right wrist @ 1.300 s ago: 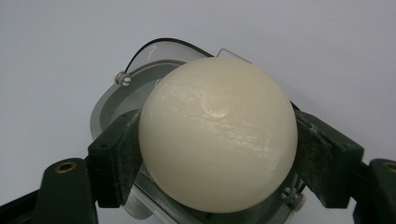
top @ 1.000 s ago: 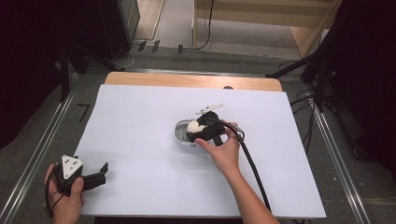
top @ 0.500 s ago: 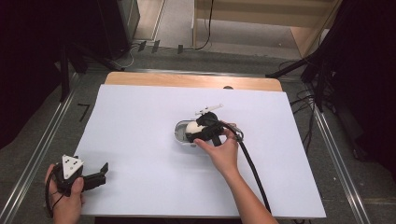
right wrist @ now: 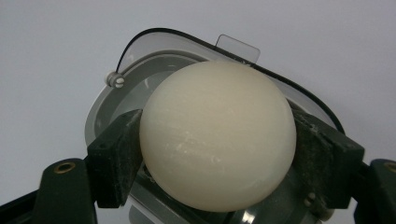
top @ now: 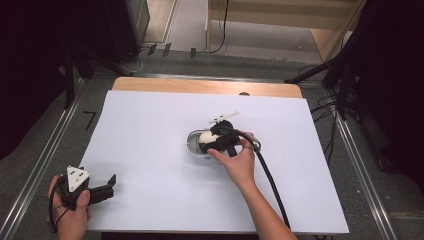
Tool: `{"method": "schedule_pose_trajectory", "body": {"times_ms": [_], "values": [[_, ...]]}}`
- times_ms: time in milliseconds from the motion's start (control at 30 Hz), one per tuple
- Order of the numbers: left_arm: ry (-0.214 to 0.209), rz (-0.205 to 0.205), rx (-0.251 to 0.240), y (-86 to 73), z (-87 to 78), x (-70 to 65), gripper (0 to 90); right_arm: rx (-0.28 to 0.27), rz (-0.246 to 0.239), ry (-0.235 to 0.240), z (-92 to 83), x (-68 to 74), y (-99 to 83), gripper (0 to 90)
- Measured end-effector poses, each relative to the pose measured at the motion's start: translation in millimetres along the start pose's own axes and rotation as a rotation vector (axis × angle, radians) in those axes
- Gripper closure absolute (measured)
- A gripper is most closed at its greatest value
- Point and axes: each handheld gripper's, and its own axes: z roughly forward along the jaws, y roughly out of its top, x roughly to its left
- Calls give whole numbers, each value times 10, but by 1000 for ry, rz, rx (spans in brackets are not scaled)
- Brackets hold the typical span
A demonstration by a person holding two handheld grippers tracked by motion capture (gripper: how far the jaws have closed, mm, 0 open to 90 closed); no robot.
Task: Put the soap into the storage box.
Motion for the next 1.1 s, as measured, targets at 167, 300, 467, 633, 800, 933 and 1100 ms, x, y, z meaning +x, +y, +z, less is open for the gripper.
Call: {"method": "schedule_pose_trajectory", "body": {"times_ms": [167,300,467,633,800,933,1100], "values": [[1,1,1,0,-1,-1,0,3,-2,-1,-4,0,3,233],[3,-1,0,0,-1,1,0,1,0,-3,-11,-1,0,233],[3,-2,-1,-1,-2,0,0,2,-9,-13,-17,15,1,233],[3,-2,-2,-1,-1,1,0,-2,-4,-7,-25,13,1,232],[3,-2,-1,-1,-2,-2,0,-10,-1,-6,-50,14,5,232],[3,-2,-1,-1,-1,-1,0,-15,3,-7,-65,15,7,233],[4,1,0,-1,-1,-2,0,-25,3,-9,-93,5,2,240]]}}
